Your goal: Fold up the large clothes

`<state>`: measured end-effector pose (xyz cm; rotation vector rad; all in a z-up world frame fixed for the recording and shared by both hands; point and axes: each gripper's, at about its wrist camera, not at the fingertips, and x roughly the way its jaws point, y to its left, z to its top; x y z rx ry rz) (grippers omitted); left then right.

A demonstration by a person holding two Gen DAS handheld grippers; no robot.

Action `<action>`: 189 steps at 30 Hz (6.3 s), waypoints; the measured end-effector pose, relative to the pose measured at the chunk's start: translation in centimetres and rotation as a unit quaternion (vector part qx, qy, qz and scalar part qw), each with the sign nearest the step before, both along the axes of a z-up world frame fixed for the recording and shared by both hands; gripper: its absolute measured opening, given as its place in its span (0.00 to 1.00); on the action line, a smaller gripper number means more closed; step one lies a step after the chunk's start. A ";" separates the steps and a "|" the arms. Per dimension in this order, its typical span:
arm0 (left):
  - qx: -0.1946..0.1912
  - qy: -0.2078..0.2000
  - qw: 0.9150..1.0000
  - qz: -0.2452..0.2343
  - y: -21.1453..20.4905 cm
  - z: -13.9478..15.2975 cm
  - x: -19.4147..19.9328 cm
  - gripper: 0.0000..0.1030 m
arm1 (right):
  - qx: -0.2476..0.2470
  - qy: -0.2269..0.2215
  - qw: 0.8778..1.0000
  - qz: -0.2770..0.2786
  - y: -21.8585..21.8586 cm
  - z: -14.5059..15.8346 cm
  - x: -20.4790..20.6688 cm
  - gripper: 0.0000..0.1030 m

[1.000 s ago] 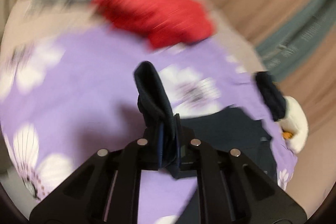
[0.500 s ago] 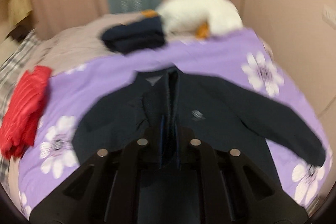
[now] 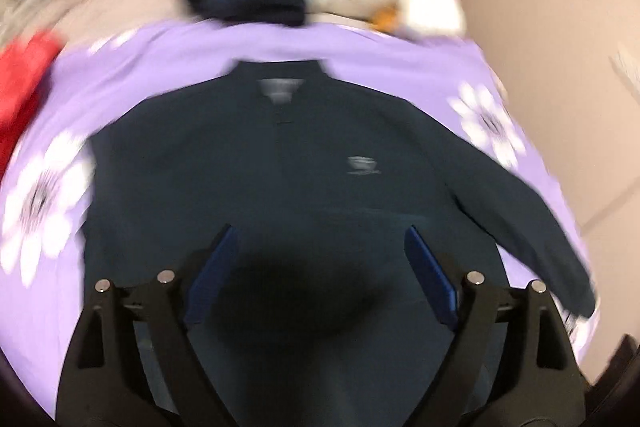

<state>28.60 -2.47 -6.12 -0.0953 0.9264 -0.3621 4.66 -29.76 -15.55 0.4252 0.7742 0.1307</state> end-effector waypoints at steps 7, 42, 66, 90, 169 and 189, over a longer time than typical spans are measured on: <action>-0.150 0.083 0.978 0.123 17.1 -5.5 0.6 0.84 | 0.056 -0.001 0.998 0.031 0.3 0.1 7.7 0.99; -0.077 0.058 0.975 0.198 20.7 -8.4 7.1 0.79 | -0.103 0.008 0.994 -0.019 -2.4 0.7 21.9 0.32; 0.020 0.052 0.995 0.081 13.4 -8.1 0.7 0.93 | -0.052 0.029 0.997 0.048 0.4 -0.4 14.9 0.59; -0.067 0.088 0.994 0.019 8.4 -5.7 -18.4 0.97 | 0.222 -0.012 0.915 -0.338 -19.2 -5.9 -14.9 0.65; -0.240 0.110 0.961 0.083 14.6 -7.0 -5.1 0.97 | -0.105 0.005 0.993 0.059 4.2 0.8 12.2 0.61; -0.200 0.171 0.955 0.136 10.9 -12.2 6.7 0.09 | -0.032 0.019 0.999 0.025 0.3 -3.4 10.8 0.62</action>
